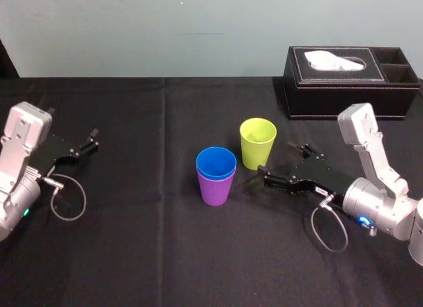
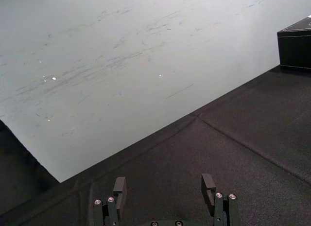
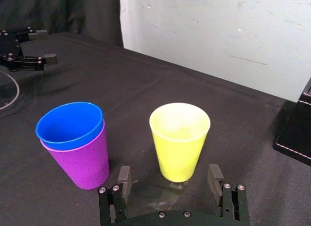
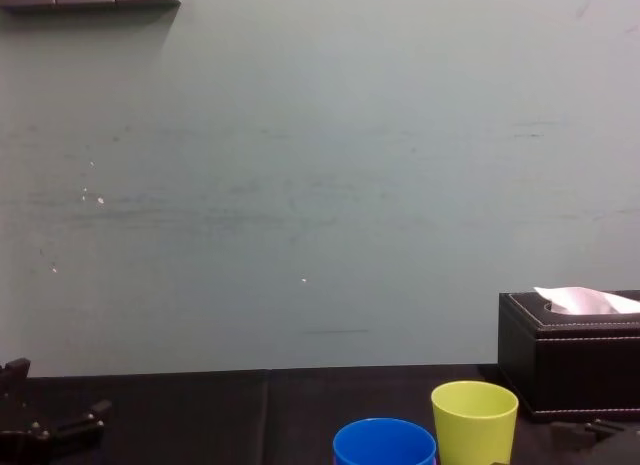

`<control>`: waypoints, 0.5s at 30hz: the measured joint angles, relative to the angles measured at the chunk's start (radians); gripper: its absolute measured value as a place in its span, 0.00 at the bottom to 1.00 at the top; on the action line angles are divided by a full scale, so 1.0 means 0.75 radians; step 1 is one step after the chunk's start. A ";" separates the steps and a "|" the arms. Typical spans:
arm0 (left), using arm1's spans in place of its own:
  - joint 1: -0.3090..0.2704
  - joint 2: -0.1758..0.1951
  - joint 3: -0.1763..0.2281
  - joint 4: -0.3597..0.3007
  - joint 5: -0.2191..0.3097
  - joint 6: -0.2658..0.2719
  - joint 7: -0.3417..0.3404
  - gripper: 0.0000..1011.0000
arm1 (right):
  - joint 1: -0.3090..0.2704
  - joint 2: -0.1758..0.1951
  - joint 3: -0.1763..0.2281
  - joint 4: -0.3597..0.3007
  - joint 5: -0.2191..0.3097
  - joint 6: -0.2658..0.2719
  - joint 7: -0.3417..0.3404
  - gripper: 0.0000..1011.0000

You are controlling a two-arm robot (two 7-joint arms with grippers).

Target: Stack the three plastic cups sequentially using one hand.

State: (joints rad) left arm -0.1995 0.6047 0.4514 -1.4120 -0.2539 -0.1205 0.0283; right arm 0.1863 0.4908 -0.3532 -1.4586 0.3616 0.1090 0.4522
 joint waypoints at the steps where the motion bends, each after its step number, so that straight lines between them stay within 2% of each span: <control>1: 0.000 0.000 0.000 0.000 0.000 0.000 0.000 1.00 | 0.003 -0.001 -0.001 0.003 -0.001 0.000 0.000 0.99; 15: 0.000 0.000 0.000 0.000 0.000 0.000 0.000 1.00 | 0.070 -0.029 -0.029 0.084 -0.031 0.018 0.000 0.99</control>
State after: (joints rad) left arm -0.1995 0.6047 0.4514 -1.4120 -0.2539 -0.1205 0.0283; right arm 0.2390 0.4688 -0.3748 -1.3958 0.3386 0.1227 0.4519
